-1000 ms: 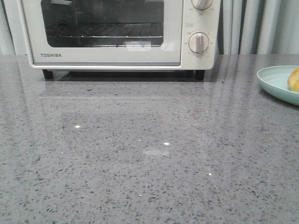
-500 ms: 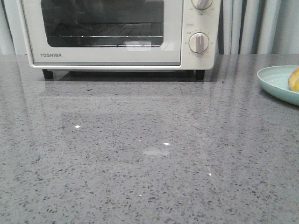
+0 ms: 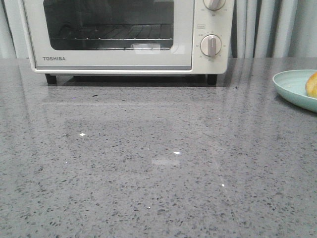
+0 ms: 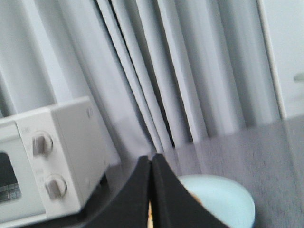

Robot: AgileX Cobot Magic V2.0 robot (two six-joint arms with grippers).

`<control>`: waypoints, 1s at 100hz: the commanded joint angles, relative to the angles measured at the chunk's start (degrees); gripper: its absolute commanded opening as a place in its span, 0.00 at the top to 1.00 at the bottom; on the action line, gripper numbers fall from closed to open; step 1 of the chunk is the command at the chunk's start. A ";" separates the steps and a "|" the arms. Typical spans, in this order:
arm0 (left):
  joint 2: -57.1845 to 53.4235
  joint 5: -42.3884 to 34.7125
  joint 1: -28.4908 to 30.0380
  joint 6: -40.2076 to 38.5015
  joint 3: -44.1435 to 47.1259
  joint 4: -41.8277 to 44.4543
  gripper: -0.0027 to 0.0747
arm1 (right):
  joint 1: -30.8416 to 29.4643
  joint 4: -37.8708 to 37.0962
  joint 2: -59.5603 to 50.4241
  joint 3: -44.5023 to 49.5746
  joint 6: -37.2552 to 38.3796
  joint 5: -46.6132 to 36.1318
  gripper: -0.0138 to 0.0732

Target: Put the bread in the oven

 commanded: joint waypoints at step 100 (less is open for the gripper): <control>6.66 5.22 0.11 -19.93 -24.48 4.59 0.99 | -0.32 0.17 9.79 -27.57 2.68 40.68 0.90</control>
